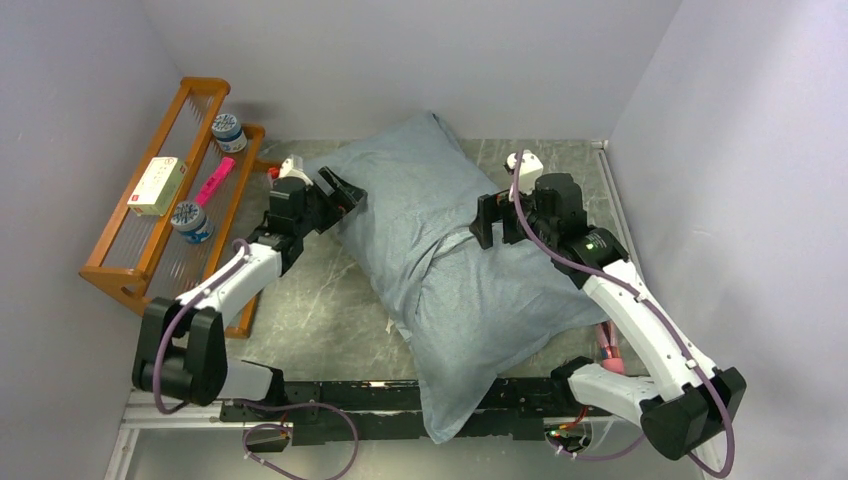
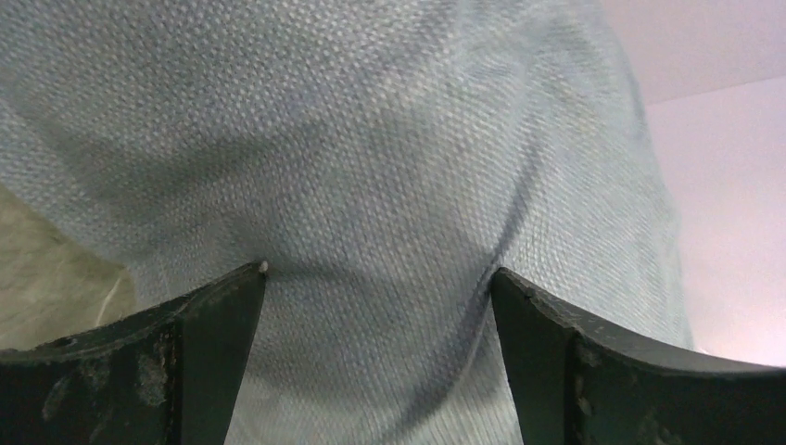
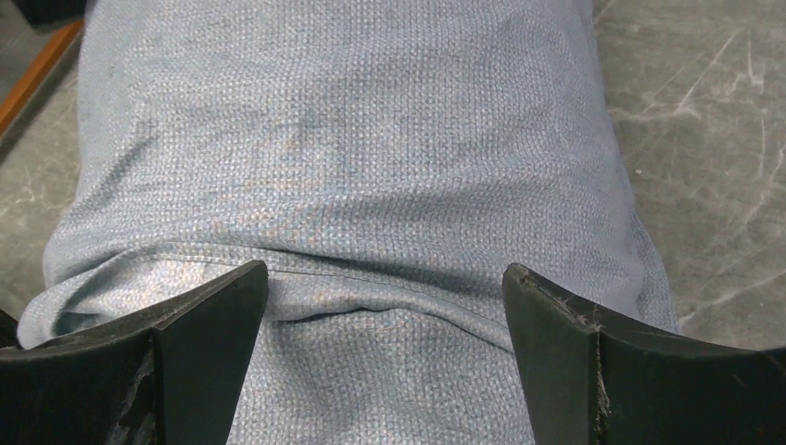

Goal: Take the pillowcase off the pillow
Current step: Remove the pillow from the pillowcase.

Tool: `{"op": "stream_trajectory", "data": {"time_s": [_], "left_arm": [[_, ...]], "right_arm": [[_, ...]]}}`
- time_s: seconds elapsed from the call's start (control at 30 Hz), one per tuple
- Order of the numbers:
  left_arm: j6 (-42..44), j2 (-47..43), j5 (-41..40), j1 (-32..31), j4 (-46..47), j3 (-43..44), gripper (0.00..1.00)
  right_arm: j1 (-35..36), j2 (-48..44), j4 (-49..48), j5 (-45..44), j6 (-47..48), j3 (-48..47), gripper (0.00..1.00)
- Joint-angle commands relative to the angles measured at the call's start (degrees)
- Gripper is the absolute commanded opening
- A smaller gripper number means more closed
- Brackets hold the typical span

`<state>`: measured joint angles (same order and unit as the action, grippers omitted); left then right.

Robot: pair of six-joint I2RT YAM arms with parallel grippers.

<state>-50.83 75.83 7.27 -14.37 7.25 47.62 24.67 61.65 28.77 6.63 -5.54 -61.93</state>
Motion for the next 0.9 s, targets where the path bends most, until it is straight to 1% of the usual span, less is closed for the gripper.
{"op": "stream_trajectory", "data": {"time_s": [0.0,0.03,0.1,0.13,0.2,0.27,0.33,0.37,0.4,0.43,0.57,0.7,0.87], "left_arm": [[-3.2,4.6,1.1,0.1,7.2,-0.4,0.97],[-3.5,5.3,1.6,0.1,8.2,-0.9,0.97],[-3.9,6.8,2.5,0.1,11.4,-1.7,0.92],[-4.1,7.5,3.1,0.1,12.8,-2.0,0.89],[-3.0,8.6,4.4,0.1,15.0,-1.4,0.78],[0.0,8.9,3.1,0.1,13.7,0.4,0.61],[2.2,8.5,1.5,0.3,12.6,1.9,0.37],[3.1,8.2,0.7,0.3,12.2,2.7,0.26],[4.0,7.9,0.2,0.4,11.9,3.5,0.12],[4.8,7.7,-0.5,0.5,11.1,4.4,0.06],[8.1,5.7,-3.9,1.0,9.1,6.9,0.05],[12.3,2.4,-9.6,1.2,5.9,8.8,0.05],[14.9,-1.4,-14.4,1.5,2.4,9.8,0.05]], "right_arm": [[-0.2,-2.0,-3.5,1.8,0.9,0.6,1.00],[-0.2,-2.2,-3.6,1.8,0.9,0.8,1.00],[-0.2,-2.5,-3.8,1.8,0.9,1.2,1.00],[-0.2,-2.7,-3.8,1.9,0.9,1.3,1.00],[-0.2,-2.9,-3.9,1.8,0.8,1.4,1.00],[-0.2,-3.1,-3.6,1.8,0.9,1.2,1.00],[-0.2,-3.3,-3.3,2.0,1.3,1.0,1.00],[-0.2,-3.4,-3.4,2.0,1.4,1.1,1.00],[-0.2,-3.5,-3.3,2.0,1.5,1.2,1.00],[-0.2,-3.5,-3.2,2.1,1.5,1.2,1.00],[-0.2,-3.6,-3.1,2.6,1.5,1.2,1.00],[-0.2,-4.0,-3.0,2.2,1.5,1.0,1.00],[-0.2,-4.2,-3.7,2.1,1.3,0.9,1.00]]}}
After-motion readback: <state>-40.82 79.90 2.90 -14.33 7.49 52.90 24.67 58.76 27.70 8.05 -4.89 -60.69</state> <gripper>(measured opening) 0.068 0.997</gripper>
